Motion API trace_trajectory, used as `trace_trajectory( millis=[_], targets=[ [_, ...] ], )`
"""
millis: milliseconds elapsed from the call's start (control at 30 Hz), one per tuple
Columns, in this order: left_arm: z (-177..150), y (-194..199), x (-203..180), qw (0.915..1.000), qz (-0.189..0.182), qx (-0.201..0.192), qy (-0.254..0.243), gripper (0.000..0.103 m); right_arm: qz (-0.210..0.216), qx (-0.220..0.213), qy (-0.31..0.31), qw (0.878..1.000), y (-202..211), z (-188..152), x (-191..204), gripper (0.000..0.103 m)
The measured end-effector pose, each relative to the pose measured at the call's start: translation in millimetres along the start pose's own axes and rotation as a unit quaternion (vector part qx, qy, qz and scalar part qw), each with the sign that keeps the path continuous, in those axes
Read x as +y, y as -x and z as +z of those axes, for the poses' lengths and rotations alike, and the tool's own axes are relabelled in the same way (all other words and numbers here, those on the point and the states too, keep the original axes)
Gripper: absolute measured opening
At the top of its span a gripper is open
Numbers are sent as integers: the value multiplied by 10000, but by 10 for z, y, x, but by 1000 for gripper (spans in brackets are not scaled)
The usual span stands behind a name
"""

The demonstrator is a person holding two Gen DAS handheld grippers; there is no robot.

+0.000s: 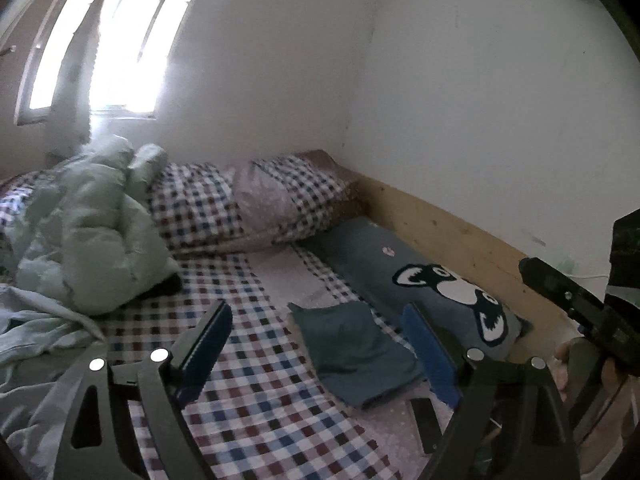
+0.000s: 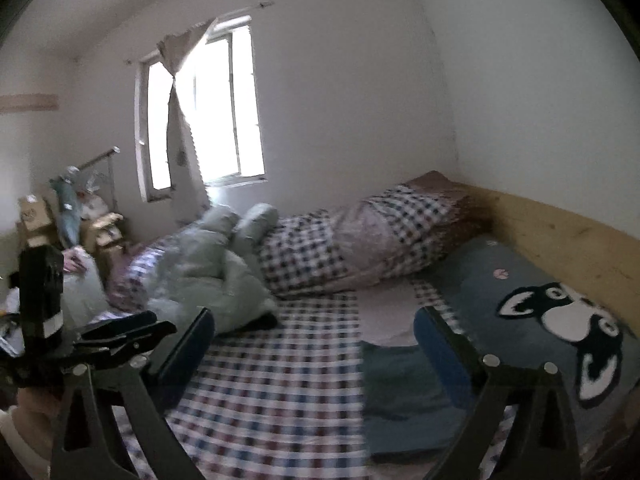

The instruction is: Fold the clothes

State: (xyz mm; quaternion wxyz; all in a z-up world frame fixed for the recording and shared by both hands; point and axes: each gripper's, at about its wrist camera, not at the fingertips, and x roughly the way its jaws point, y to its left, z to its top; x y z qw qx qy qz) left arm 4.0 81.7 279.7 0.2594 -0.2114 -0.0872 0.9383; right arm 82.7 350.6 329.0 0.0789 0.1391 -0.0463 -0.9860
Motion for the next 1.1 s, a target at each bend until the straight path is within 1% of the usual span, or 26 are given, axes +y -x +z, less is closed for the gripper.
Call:
trace_trajectory(
  millis=[100,167,300,400,533,667,800,933,1100],
  targets=[
    [-56,362,112,9997,132,-203,22,91,99,-67,-13,9999,91,-29,179,102],
    [-143,551,231,9989,303,-347,43,93,83,-95,12,9999,108,-81,275,102],
    [-405,751,484,9959,691,-565,140,97,135,-142,-51,9998,27,-281,425,103],
    [-658,772,647,9927,956,-722,104,97,247,-189,-44,9995,-121,-515,568,102],
    [-1024,613,923,9881,1371,-690,133,97,112,-263,216,9994,-416,-907,810,103],
    [-1338,322,1238,9840,1682,-472,355,97,81,-3,439,9990,-842,-1309,1015,103],
    [-1608,43,1428,9783,1990,-387,426,97,22,210,531,9984,-1252,-1625,1068,103],
    [-1875,-297,1555,9722,2324,-152,233,97,-102,491,607,9969,-1669,-2004,1094,103],
    [-2158,-591,1710,9683,2486,185,175,97,-165,849,495,9950,-1989,-2383,1033,103]
  ],
)
